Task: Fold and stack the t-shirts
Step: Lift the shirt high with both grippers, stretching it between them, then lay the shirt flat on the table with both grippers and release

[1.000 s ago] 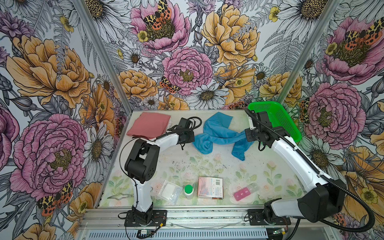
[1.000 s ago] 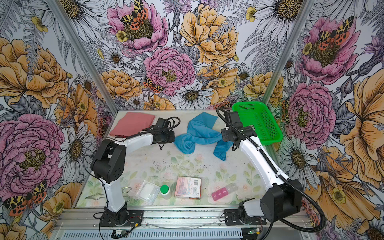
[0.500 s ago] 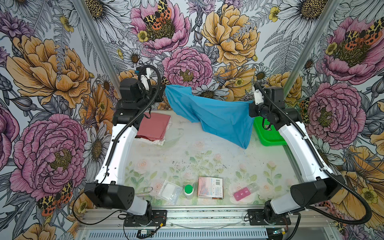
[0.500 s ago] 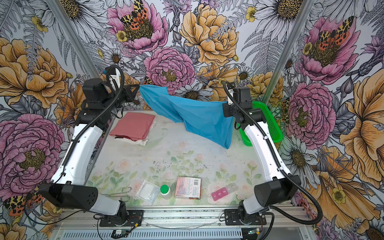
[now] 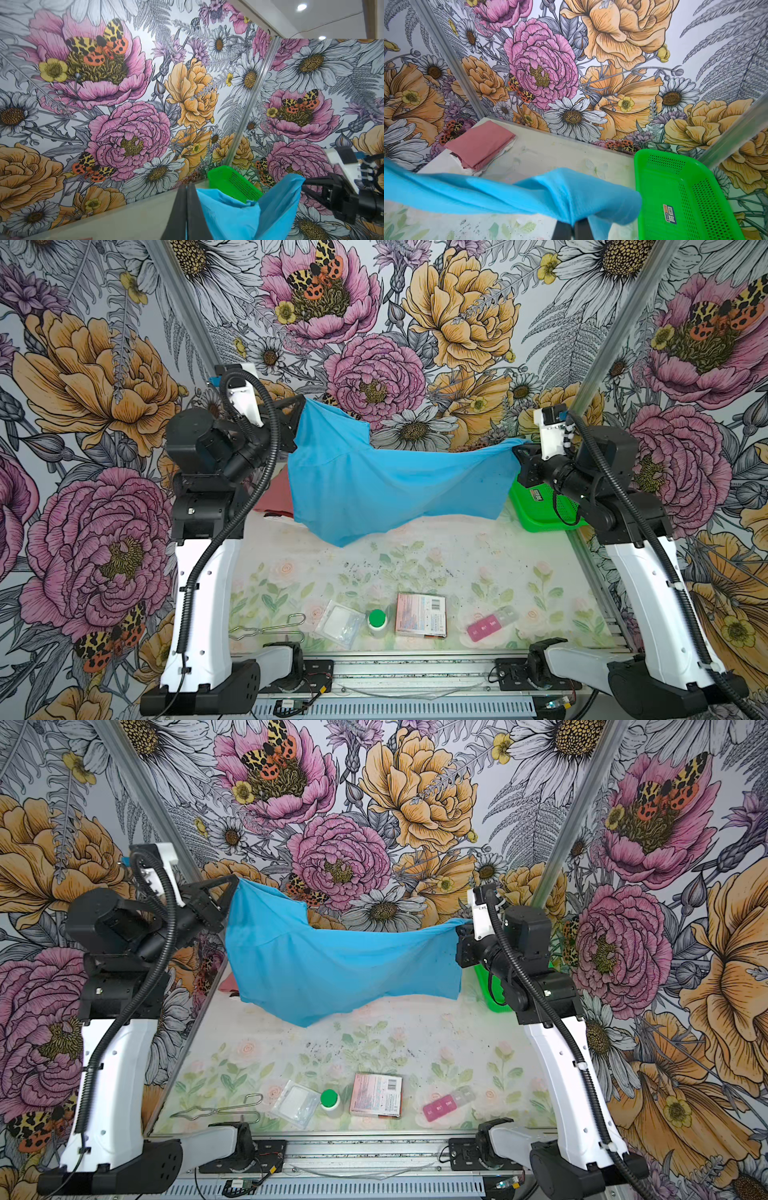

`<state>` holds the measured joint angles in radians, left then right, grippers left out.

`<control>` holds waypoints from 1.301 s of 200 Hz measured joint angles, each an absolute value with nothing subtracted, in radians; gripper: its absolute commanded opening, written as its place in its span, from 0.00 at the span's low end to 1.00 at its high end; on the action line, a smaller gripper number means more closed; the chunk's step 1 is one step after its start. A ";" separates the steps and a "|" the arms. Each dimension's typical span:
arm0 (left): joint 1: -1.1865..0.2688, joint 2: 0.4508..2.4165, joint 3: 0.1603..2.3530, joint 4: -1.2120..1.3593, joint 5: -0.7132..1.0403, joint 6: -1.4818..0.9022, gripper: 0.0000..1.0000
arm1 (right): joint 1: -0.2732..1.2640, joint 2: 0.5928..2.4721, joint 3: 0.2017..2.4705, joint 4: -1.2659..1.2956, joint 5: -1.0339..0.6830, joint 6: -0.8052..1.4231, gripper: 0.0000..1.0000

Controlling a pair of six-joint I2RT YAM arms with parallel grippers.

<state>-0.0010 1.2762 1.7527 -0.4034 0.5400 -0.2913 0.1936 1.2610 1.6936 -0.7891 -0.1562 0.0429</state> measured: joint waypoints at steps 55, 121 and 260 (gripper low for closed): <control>0.017 1.683 1.817 -0.382 0.595 -0.368 0.00 | 0.177 1.740 1.872 -0.820 -0.163 0.068 0.00; -0.010 1.691 2.171 -0.307 0.642 -0.417 0.00 | 0.138 1.768 2.324 -0.806 -0.155 0.051 0.00; -0.249 0.939 0.596 -0.020 0.419 -0.467 0.00 | 0.175 1.187 1.013 -0.728 -0.127 0.167 0.70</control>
